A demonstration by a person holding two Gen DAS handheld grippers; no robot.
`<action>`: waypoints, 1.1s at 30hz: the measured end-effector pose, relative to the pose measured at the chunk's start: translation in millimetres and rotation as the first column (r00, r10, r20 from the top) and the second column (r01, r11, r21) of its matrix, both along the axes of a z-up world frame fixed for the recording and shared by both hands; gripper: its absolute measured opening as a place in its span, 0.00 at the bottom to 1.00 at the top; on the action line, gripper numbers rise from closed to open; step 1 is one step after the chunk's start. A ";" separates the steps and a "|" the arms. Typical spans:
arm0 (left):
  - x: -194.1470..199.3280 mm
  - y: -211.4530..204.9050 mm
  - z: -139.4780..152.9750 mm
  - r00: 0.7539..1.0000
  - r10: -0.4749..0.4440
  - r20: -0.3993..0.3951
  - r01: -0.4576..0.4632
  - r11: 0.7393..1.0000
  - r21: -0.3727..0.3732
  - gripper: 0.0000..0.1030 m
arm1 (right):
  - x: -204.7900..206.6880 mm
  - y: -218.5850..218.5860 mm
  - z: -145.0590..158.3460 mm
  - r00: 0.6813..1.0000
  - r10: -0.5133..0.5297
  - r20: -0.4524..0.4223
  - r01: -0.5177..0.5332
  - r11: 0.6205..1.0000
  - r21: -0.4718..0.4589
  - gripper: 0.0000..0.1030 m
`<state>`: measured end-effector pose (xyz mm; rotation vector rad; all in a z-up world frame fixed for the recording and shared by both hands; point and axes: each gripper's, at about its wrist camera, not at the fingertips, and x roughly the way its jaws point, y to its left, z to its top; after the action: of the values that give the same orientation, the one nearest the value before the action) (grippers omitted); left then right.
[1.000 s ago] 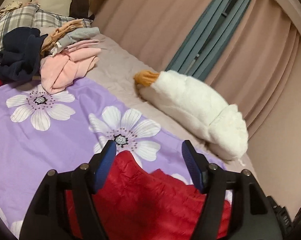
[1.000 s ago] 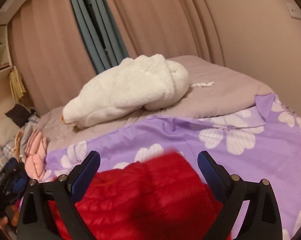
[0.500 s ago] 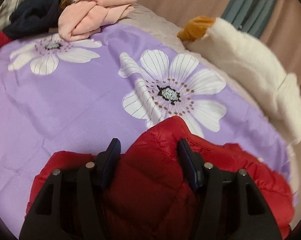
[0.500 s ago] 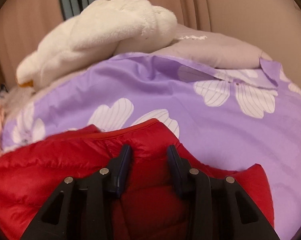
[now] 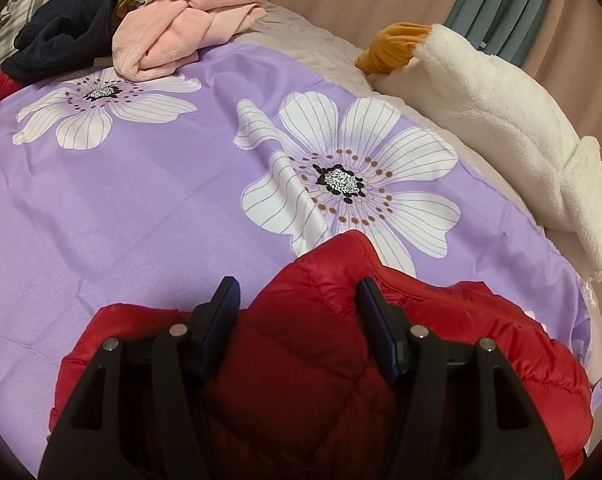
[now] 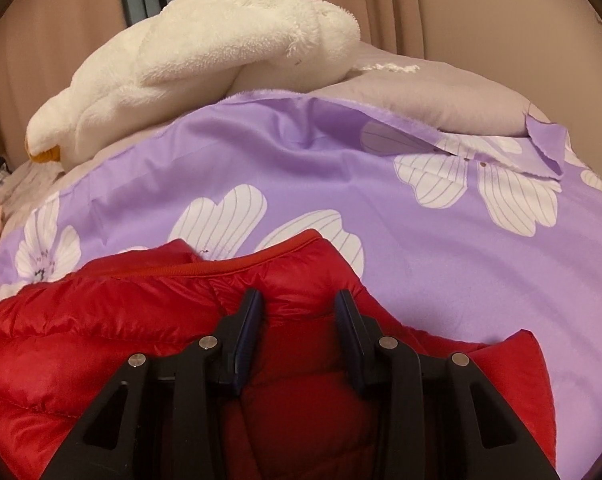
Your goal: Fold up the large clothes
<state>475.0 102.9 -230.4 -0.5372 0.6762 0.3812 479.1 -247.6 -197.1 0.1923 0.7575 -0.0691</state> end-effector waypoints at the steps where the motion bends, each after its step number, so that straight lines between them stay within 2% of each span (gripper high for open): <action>1: -0.1 0.2 0.2 1.000 0.000 0.001 0.000 1.000 -0.001 0.60 | 0.4 0.1 0.0 1.000 0.000 -0.001 0.000 1.000 -0.002 0.37; 7: 0.3 0.4 0.3 1.000 -0.001 -0.002 0.001 1.000 0.000 0.60 | 0.7 0.0 -0.2 1.000 0.000 -0.003 0.000 1.000 -0.005 0.37; 10: 4.7 -2.1 0.8 0.999 -0.008 -0.035 0.009 1.000 0.019 0.61 | -0.8 -1.2 0.7 1.000 -0.004 0.001 0.004 1.000 0.003 0.37; 12: 1.6 -3.5 7.1 0.998 -0.034 -0.056 0.036 0.999 0.033 0.61 | -6.2 -6.5 2.9 1.000 -0.004 0.010 0.004 0.999 0.036 0.39; 14: -10.9 -0.9 18.2 0.993 -0.105 -0.060 0.107 0.994 0.023 0.61 | -14.4 -15.2 7.4 1.000 0.005 0.001 -0.005 0.997 0.081 0.41; 16: -35.5 7.1 33.8 0.983 -0.177 -0.041 0.176 0.984 -0.014 0.62 | -29.9 -22.6 20.2 0.999 0.045 -0.014 -0.044 0.996 0.082 0.51; 17: -47.6 10.2 40.6 0.981 -0.191 -0.027 0.190 0.981 -0.025 0.62 | -45.8 -28.9 31.3 0.998 0.061 0.002 -0.061 0.995 0.079 0.64; 18: -65.3 15.9 49.1 0.982 -0.191 0.003 0.191 0.981 -0.036 0.67 | -58.4 -34.1 39.1 0.998 0.060 0.019 -0.061 0.995 0.074 0.76; 19: -86.7 25.9 57.2 0.984 -0.176 0.035 0.177 0.983 -0.050 0.74 | -74.0 -41.8 48.8 0.998 0.050 0.043 -0.053 0.996 0.074 0.81; 20: -101.8 33.3 61.8 0.985 -0.165 0.054 0.168 0.983 -0.069 0.75 | -88.8 -51.3 57.0 0.997 0.042 0.060 -0.047 0.995 0.091 0.86; 23: -146.2 59.4 70.9 0.976 -0.194 0.095 0.207 0.966 -0.153 0.80 | -119.0 -79.8 67.3 0.998 0.028 0.056 -0.038 0.979 0.201 0.91; 25: -170.3 70.2 66.5 0.975 -0.202 0.092 0.216 0.957 -0.192 0.81 | -136.5 -92.1 60.2 0.999 0.034 0.016 -0.037 0.967 0.252 0.91; 27: -189.4 72.4 56.2 0.978 -0.198 0.069 0.209 0.954 -0.216 0.81 | -149.4 -92.0 47.7 0.999 0.037 -0.021 -0.030 0.966 0.256 0.91; 29: -200.7 64.0 37.6 0.966 -0.256 0.035 0.255 0.927 -0.273 0.79 | -160.4 -90.2 31.5 0.998 0.036 -0.045 -0.022 0.959 0.283 0.91; 31: -205.7 51.4 12.4 0.952 -0.306 0.024 0.294 0.887 -0.356 0.79 | -168.6 -88.7 9.4 0.995 0.038 -0.091 -0.001 0.926 0.377 0.91; 33: -204.5 42.7 -8.3 0.950 -0.312 -0.006 0.281 0.865 -0.416 0.79 | -172.3 -86.4 -9.6 0.989 0.047 -0.142 0.022 0.894 0.448 0.91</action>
<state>270.5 145.6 -238.7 -0.8076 0.9047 -0.0396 306.8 -334.0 -206.7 0.6300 0.9182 0.1084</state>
